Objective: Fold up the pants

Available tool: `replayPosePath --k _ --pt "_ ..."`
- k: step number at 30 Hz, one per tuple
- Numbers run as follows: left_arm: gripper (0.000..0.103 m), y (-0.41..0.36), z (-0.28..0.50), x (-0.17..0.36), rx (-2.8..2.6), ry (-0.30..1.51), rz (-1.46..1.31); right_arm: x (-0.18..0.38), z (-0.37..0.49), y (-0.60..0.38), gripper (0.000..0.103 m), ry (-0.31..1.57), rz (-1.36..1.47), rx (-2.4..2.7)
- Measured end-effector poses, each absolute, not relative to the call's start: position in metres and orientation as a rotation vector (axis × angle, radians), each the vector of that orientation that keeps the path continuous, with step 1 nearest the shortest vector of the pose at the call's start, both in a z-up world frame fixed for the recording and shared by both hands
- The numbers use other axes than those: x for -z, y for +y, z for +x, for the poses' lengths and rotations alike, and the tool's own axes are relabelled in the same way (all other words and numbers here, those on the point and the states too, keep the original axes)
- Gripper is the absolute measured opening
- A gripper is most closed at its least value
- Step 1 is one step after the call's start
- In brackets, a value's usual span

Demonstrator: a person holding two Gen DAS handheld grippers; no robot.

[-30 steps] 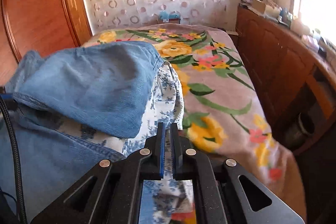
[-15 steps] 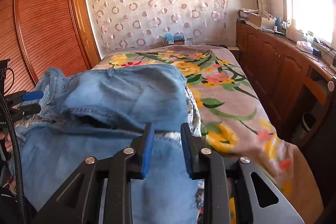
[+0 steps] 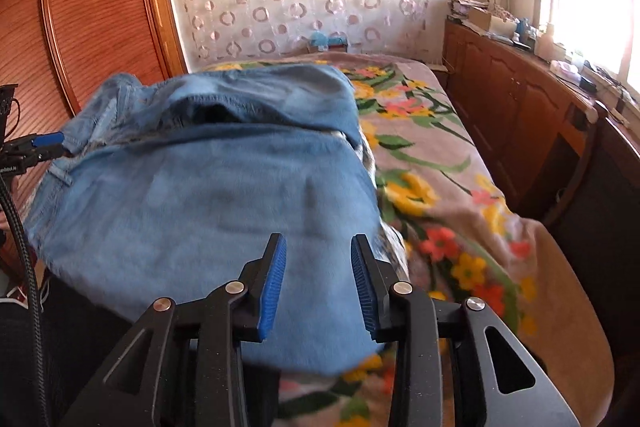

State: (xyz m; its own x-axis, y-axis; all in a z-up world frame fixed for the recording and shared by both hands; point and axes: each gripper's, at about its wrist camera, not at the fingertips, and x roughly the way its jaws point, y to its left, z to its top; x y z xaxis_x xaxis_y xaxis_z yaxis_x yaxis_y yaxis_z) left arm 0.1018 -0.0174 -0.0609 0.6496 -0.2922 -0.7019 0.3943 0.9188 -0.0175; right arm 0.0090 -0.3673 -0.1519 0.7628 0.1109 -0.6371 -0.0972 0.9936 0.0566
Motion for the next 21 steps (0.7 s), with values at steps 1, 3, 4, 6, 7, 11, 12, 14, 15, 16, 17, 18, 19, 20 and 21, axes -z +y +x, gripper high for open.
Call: replayPosePath --k 1,3,4,6,7,11,12,14,15,16,17,18,19,20,21 --pt "0.077 -0.011 0.099 0.064 0.384 0.776 0.130 0.152 0.002 -0.367 0.037 0.700 0.022 -0.107" --pt "0.077 0.000 0.092 0.070 0.365 0.787 0.111 0.156 -0.007 -0.371 0.038 0.721 0.014 -0.094" --pt "0.077 0.004 0.090 0.072 0.355 0.792 0.104 0.159 -0.012 -0.373 0.039 0.733 0.005 -0.084" --pt "0.077 0.013 0.086 0.077 0.331 0.797 0.088 0.168 -0.017 -0.378 0.040 0.760 -0.006 -0.067" --pt "0.077 0.016 0.084 0.079 0.323 0.799 0.081 0.171 -0.018 -0.377 0.040 0.774 -0.010 -0.062" --pt "0.077 0.029 0.080 0.085 0.293 0.812 0.056 0.186 -0.015 -0.372 0.040 0.814 -0.014 -0.066" --pt "0.077 0.032 0.079 0.086 0.287 0.814 0.051 0.187 -0.009 -0.368 0.040 0.821 -0.016 -0.070" --pt "0.077 0.037 0.077 0.087 0.281 0.817 0.042 0.190 -0.004 -0.364 0.040 0.840 -0.020 -0.074" --pt "0.077 0.040 0.074 0.089 0.276 0.820 0.038 0.192 -0.003 -0.363 0.040 0.848 -0.022 -0.074" --pt "0.077 0.042 0.073 0.090 0.273 0.822 0.038 0.193 -0.002 -0.363 0.040 0.853 -0.020 -0.076" --pt "0.077 0.044 0.071 0.092 0.269 0.826 0.039 0.194 -0.002 -0.364 0.040 0.857 -0.018 -0.077" --pt "0.077 0.046 0.069 0.093 0.267 0.828 0.041 0.195 -0.002 -0.363 0.040 0.860 -0.021 -0.075" --pt "0.077 0.048 0.068 0.094 0.265 0.829 0.041 0.196 -0.002 -0.362 0.040 0.864 -0.025 -0.071" --pt "0.077 0.050 0.065 0.096 0.262 0.833 0.037 0.197 -0.002 -0.361 0.040 0.866 -0.030 -0.070" --pt "0.077 0.052 0.064 0.097 0.261 0.836 0.033 0.198 -0.001 -0.360 0.040 0.866 -0.037 -0.068"
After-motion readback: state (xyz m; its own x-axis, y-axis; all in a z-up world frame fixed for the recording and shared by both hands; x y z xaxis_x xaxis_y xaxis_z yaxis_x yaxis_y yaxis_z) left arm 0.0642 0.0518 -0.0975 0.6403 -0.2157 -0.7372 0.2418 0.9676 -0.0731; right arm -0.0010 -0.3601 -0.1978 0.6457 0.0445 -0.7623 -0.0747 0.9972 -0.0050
